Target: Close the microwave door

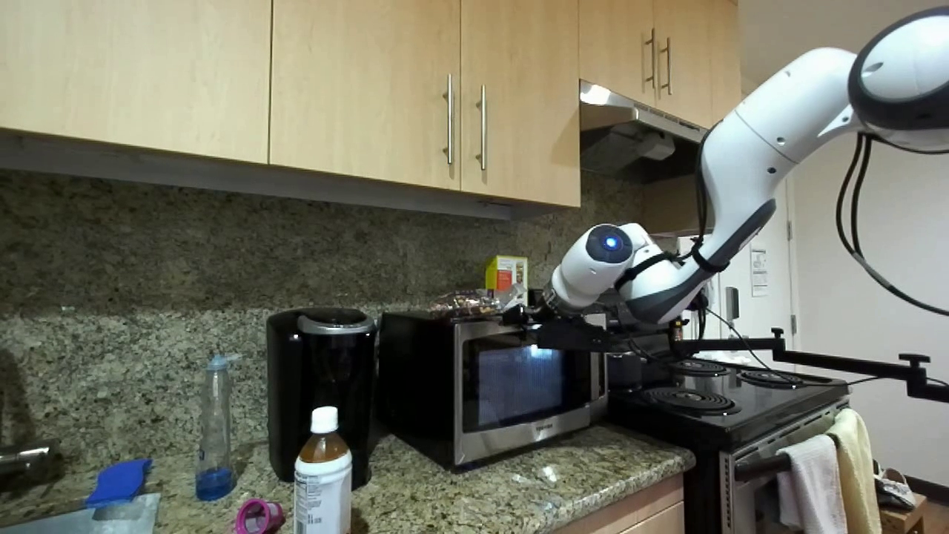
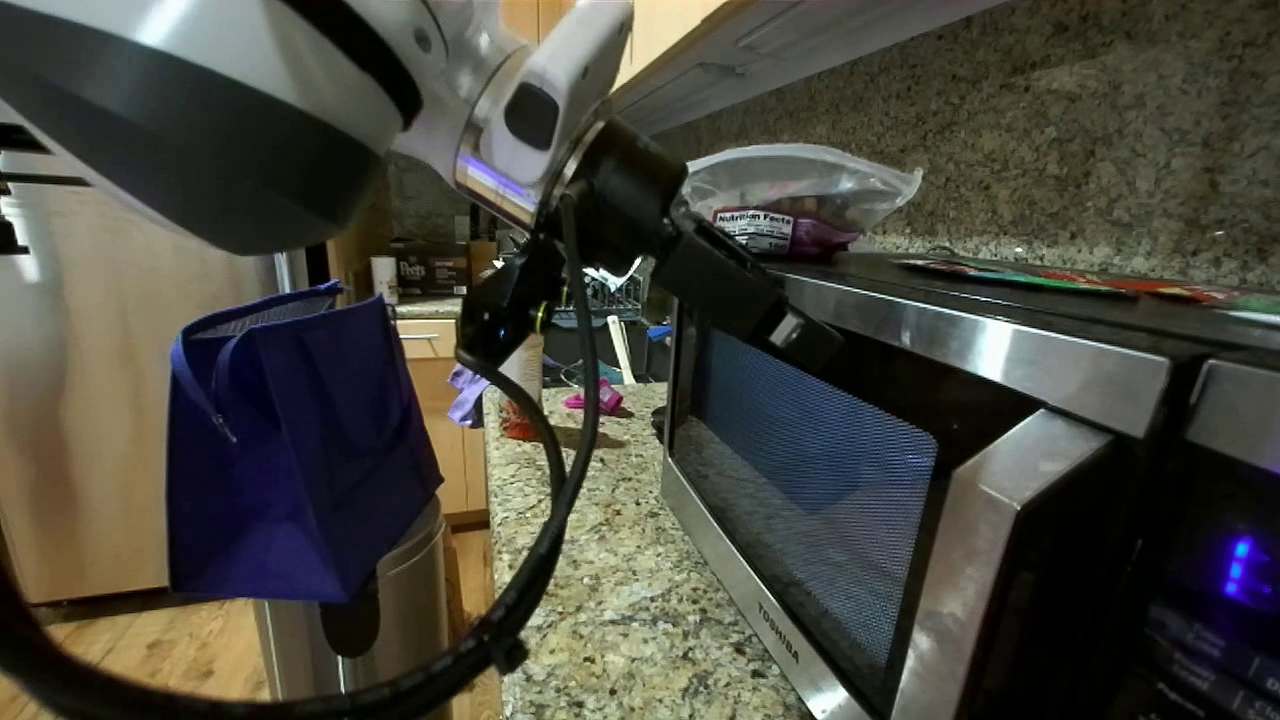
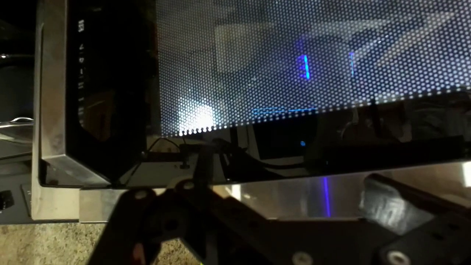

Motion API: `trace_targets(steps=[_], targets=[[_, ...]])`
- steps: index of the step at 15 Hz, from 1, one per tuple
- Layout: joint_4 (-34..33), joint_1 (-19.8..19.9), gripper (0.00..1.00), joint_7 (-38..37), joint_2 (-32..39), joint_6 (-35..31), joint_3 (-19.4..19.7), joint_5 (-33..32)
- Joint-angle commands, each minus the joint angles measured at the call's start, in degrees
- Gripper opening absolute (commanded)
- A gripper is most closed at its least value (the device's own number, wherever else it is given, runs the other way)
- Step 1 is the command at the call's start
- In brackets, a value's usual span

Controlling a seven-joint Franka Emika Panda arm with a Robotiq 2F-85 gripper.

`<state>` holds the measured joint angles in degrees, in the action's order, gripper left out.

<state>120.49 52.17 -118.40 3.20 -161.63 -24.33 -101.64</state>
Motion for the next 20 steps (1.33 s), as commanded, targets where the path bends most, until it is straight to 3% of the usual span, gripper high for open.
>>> trace_targets(steps=[1, 4, 5, 9, 11, 14, 20], targets=[[-7.12, 0.13, 1.00, -10.26, 6.11, 1.87, 0.24, -10.29], [-3.91, 0.52, 1.00, -9.28, 4.41, -1.95, 0.47, -7.08], [-0.26, 0.06, 1.00, -8.65, 0.34, -1.02, 0.19, -6.87], [-0.31, 0.07, 1.00, -8.65, 0.36, -1.57, 0.37, -6.79], [2.70, 0.15, 1.00, -6.20, -2.91, -0.11, 0.56, -6.04], [5.45, 0.66, 1.00, -8.20, -6.68, 1.58, 1.11, -6.44], [9.33, 0.67, 1.00, -8.72, -9.60, 3.07, 3.12, -5.49]])
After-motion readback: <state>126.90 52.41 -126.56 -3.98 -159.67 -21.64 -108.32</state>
